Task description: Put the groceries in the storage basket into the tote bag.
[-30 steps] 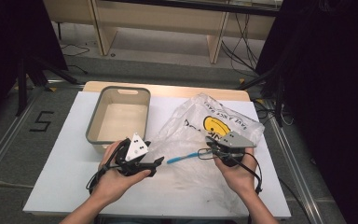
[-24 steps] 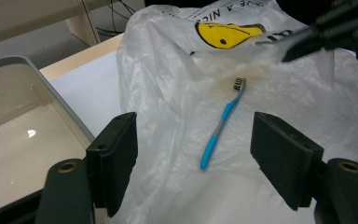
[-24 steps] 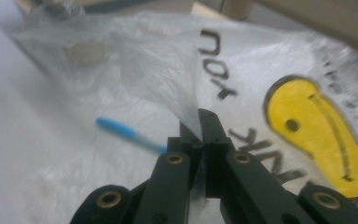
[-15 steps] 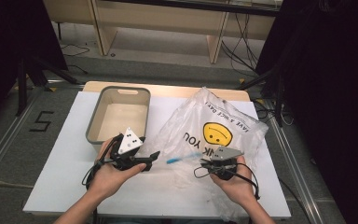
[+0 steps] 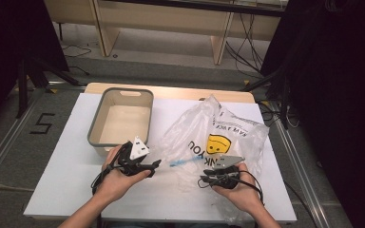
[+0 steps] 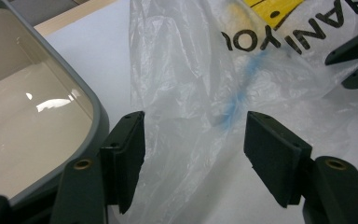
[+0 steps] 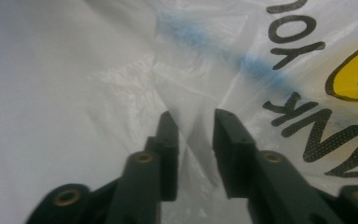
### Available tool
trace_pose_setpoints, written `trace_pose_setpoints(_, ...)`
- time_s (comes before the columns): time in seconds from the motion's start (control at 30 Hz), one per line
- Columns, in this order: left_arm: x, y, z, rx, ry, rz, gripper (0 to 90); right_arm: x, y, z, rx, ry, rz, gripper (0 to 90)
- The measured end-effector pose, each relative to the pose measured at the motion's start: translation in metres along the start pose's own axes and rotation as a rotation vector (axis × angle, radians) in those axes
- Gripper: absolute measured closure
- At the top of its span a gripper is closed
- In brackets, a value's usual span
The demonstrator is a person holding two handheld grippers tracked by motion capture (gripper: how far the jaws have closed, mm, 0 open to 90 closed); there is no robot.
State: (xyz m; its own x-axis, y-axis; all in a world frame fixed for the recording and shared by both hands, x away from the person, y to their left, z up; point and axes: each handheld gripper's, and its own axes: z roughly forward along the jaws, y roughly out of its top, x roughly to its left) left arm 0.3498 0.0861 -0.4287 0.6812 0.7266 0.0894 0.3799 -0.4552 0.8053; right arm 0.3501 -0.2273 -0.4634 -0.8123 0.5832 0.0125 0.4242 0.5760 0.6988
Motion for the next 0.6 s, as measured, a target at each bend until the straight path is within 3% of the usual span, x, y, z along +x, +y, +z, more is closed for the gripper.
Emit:
trace_pose_setpoints(0.13, -0.003, -0.003, 0.002, 0.006, -0.009, 0.016, 39.2, -0.004, 0.000, -0.018, -0.121, 0.009, 0.039, 54.5)
trace_pose_setpoints(0.27, -0.002, -0.006, 0.005, 0.013, -0.006, 0.009, 39.0, -0.011, -0.004, -0.042, -0.201, -0.040, 0.077, 46.1)
trace_pose_setpoints(0.43, -0.002, -0.010, 0.005, 0.009, -0.002, 0.000, 38.3, -0.020, -0.018, -0.063, -0.228, -0.103, 0.124, 44.0)
trace_pose_setpoints(0.6, -0.001, -0.015, 0.003, 0.002, 0.005, -0.006, 37.2, -0.024, -0.036, -0.073, -0.230, -0.131, 0.158, 43.3)
